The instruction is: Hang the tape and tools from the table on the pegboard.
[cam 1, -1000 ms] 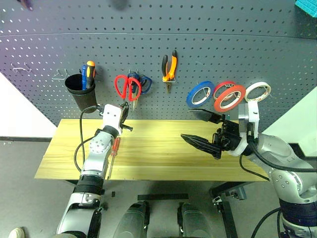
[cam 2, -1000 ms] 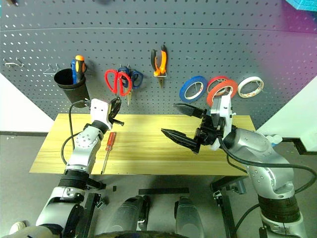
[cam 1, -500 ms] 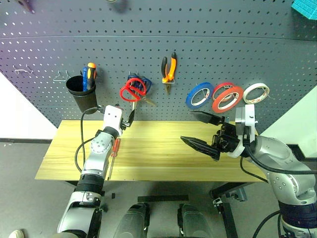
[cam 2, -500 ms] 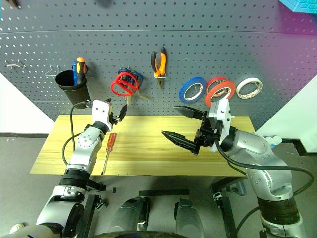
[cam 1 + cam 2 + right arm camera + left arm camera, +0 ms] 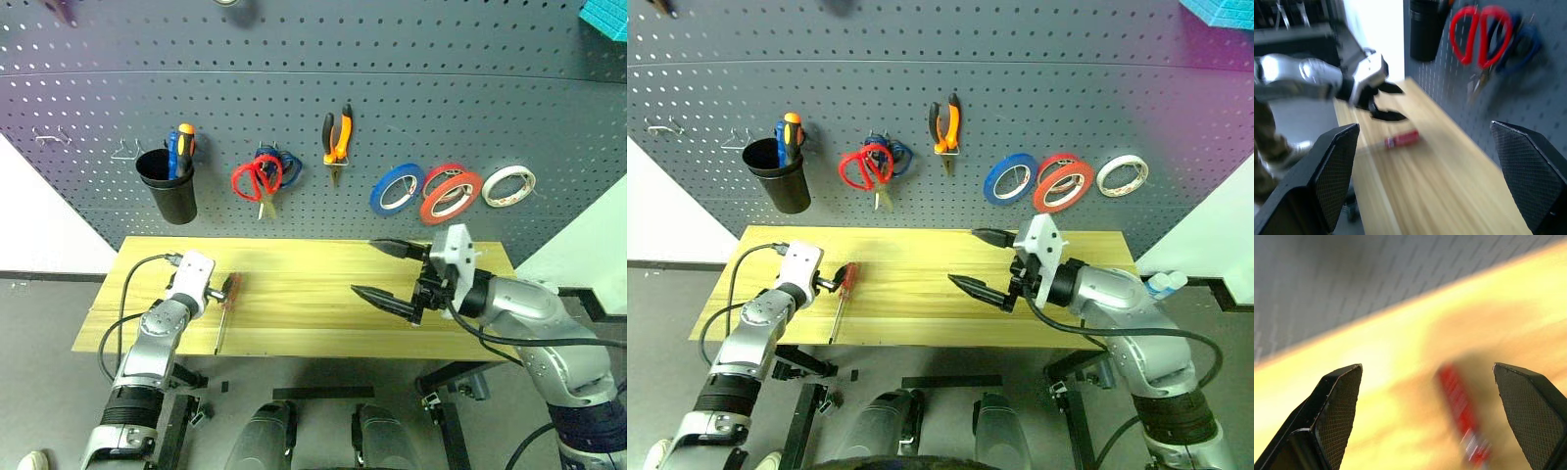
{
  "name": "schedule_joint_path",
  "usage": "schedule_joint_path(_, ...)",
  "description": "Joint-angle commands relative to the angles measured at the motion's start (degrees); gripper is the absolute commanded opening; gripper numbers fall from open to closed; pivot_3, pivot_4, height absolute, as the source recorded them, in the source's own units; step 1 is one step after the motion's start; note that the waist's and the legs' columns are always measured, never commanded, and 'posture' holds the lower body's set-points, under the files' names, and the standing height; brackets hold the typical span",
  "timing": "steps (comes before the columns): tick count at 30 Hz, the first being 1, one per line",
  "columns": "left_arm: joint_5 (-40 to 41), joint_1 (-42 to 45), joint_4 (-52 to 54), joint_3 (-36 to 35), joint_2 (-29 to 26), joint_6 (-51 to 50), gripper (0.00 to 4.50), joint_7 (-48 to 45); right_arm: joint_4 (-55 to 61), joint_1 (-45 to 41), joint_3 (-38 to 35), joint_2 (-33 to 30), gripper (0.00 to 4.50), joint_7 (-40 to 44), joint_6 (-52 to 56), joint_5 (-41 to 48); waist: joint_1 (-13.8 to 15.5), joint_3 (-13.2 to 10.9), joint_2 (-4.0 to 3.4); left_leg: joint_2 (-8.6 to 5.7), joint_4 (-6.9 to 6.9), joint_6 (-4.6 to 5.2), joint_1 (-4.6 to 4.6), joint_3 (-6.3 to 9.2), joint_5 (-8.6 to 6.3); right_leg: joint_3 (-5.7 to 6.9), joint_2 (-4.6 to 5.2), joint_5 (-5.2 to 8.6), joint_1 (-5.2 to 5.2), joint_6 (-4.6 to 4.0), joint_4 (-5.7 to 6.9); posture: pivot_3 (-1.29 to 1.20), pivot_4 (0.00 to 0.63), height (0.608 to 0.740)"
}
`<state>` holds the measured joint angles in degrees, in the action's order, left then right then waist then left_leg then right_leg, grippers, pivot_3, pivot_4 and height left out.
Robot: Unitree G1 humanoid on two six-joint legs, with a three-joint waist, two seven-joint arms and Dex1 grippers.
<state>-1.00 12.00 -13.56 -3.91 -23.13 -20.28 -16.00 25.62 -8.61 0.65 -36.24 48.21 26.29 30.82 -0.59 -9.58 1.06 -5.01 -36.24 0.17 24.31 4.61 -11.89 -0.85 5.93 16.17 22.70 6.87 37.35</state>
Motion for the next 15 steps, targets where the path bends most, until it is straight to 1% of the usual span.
schedule_joint_path(1, 0.4, 1.8, 2.9, -0.7, -0.7, -9.3, 4.46, 0.1, 1.2, 0.1, 0.0, 0.6, 4.50, 0.1, -1.6, -0.4, 0.0, 0.0, -0.01, 0.00, 0.02, 0.00, 0.00, 0.00, 0.00, -0.01, 0.01, 0.00, 0.01, 0.00, 0.00, -0.04, 0.175, 0.733)
schedule_joint_path(5, 2.5, 6.1, 1.1, -1.0, 0.5, -18.6, 4.46, -0.4, 1.6, 0.3, 0.6, 1.3, 4.50, 0.3, -1.4, 0.0, 0.1, -0.1, 0.01, 0.05, 0.02, 0.00, 0.00, 0.06, 0.00, -0.01, 0.02, 0.00, 0.01, -0.01, 0.00, -0.03, 0.191, 0.733)
schedule_joint_path(7, 2.2, 9.0, -1.0, 0.6, 0.9, -22.7, 4.46, -0.7, 1.8, 0.5, 0.9, 1.5, 4.50, 0.2, -1.4, -0.1, 0.0, -0.1, 0.02, 0.04, 0.02, 0.00, 0.01, 0.06, 0.00, -0.01, 0.04, 0.00, 0.00, -0.01, -0.01, -0.03, 0.192, 0.733)
schedule_joint_path(9, 1.3, 11.6, -2.8, 2.3, 1.3, -25.2, 4.46, -0.5, 2.1, 0.7, 0.9, 1.8, 4.50, 0.1, -1.3, 0.0, 0.0, -0.1, 0.03, 0.03, 0.03, 0.00, 0.01, 0.06, 0.00, -0.01, 0.05, 0.00, -0.01, -0.01, -0.04, -0.04, 0.195, 0.733)
schedule_joint_path(13, 1.6, 16.6, -7.7, 2.7, 2.6, -31.1, 4.46, 0.2, 2.9, 1.9, 0.4, 1.7, 4.50, -0.4, -1.2, 0.1, -0.1, -0.1, 0.03, 0.03, 0.10, 0.00, 0.05, 0.05, -0.01, -0.02, 0.05, 0.01, -0.02, 0.00, -0.11, -0.07, 0.195, 0.733)
schedule_joint_path(15, 0.7, 18.2, -10.2, 3.0, 2.7, -31.9, 4.46, 1.4, 3.3, 2.6, 0.0, 1.6, 4.50, -0.7, -1.3, 0.1, -0.3, -0.2, 0.05, 0.04, 0.13, 0.00, 0.07, 0.05, -0.01, -0.02, 0.03, 0.01, -0.03, -0.01, -0.10, -0.07, 0.194, 0.733)
